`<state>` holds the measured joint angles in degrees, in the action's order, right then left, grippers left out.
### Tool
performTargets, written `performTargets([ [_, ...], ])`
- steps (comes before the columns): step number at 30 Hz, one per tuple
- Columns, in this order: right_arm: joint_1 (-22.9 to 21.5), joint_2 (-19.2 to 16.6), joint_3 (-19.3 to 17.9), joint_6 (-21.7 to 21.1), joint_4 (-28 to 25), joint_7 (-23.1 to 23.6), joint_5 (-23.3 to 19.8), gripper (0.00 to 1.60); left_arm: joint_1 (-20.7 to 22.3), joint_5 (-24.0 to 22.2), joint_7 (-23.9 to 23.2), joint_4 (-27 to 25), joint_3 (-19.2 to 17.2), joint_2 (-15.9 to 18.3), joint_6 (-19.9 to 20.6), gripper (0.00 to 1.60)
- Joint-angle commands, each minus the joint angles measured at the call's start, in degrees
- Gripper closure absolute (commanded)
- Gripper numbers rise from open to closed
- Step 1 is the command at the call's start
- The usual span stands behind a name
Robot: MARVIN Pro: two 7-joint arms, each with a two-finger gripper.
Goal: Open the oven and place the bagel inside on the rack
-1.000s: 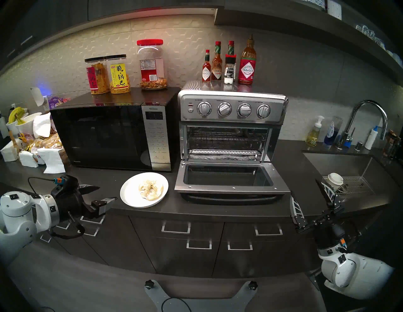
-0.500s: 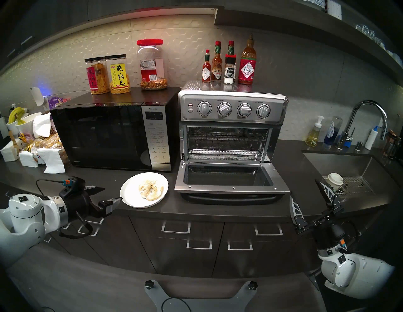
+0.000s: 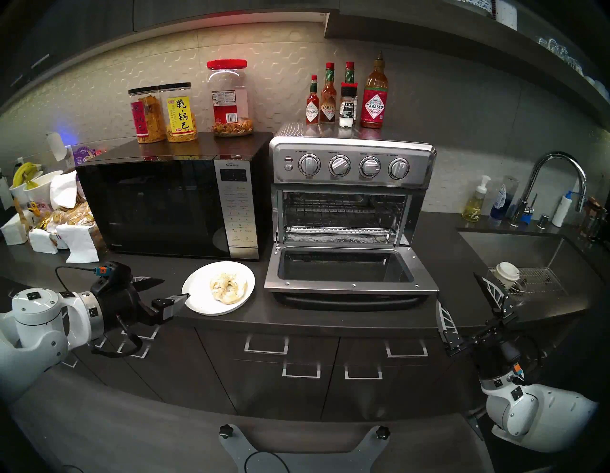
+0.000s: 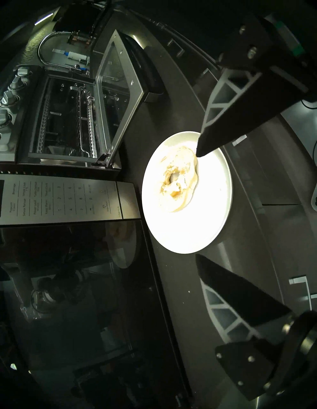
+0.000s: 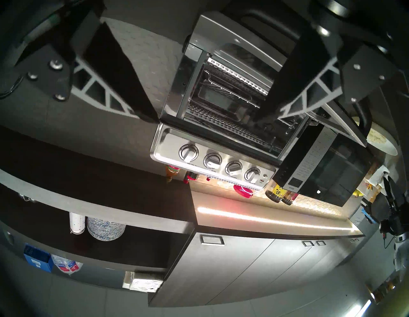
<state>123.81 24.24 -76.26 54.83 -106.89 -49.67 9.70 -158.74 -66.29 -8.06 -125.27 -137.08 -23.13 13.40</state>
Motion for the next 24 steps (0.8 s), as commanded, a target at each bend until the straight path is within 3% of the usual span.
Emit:
performTargets([
  [1,-0.56,-0.36,-0.20,0.17,-0.28,-2.14,-0.25,0.00,1.91,-3.68,0.58,0.55,0.17,3.98,2.07,0.00],
  [8,-0.55,-0.24,-0.31,0.17,-0.26,-1.83,-0.37,0.00,4.32,-8.37,3.57,2.71,3.25,10.00,2.28,0.00],
  [24,-0.49,-0.02,-0.55,0.17,-0.24,-0.97,-0.93,0.00,13.49,-11.36,8.18,3.23,11.15,14.59,4.09,0.00],
])
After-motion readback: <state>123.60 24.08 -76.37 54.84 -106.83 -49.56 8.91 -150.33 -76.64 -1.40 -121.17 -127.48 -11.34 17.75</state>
